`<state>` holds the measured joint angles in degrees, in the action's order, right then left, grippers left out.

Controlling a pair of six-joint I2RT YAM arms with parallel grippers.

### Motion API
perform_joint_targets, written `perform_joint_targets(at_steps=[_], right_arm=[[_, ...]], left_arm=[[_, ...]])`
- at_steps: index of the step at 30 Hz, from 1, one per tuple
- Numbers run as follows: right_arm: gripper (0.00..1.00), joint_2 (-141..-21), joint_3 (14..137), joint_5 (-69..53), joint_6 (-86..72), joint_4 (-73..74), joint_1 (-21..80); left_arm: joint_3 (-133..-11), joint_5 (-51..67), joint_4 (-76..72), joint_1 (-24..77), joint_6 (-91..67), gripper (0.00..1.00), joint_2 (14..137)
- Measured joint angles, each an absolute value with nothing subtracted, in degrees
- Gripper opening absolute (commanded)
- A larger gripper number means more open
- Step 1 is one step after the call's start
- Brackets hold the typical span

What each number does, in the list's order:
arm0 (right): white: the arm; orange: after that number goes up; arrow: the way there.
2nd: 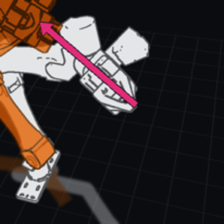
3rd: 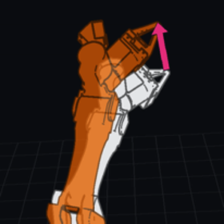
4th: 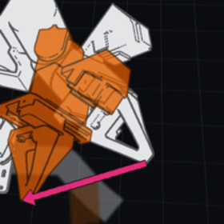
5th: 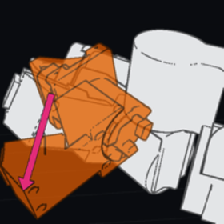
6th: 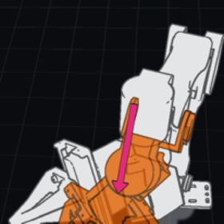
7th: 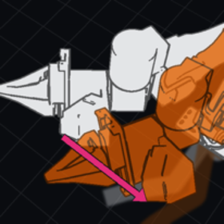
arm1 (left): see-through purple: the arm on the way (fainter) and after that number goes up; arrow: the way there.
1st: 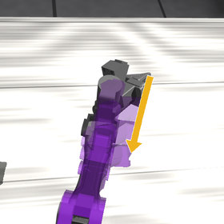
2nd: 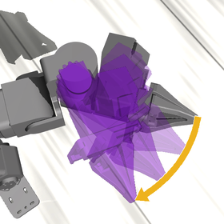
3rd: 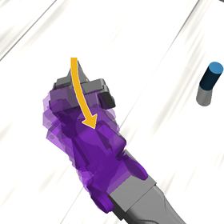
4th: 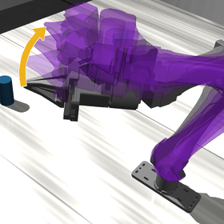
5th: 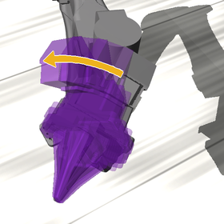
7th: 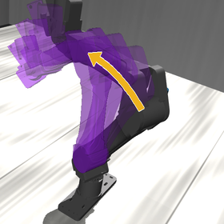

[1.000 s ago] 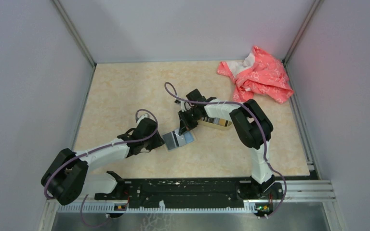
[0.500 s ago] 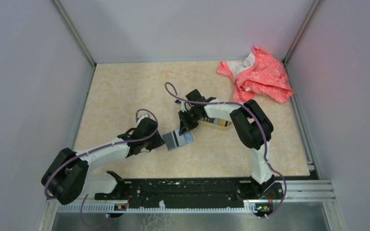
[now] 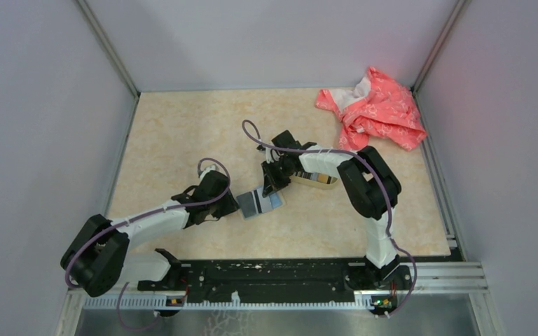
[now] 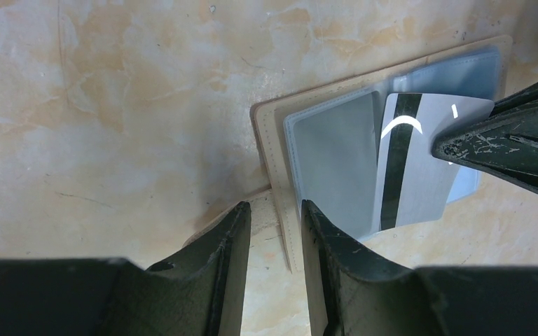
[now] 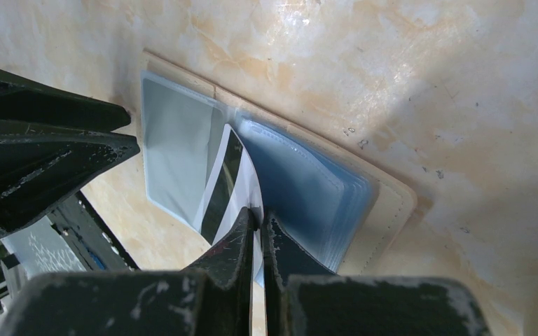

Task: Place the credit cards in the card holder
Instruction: Insert the credit card into the card holder.

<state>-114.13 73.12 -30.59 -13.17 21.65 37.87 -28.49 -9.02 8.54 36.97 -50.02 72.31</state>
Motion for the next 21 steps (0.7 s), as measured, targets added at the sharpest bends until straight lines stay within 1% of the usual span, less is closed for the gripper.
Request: perform_joint_targets(at_steps=[21], right_arm=[[0.00,-116.07,75.94,-31.24,-12.47,23.68,38.65]], left_arm=[[-28.82,-9.02,8.05,36.97,-49.43,0.40,72.97]])
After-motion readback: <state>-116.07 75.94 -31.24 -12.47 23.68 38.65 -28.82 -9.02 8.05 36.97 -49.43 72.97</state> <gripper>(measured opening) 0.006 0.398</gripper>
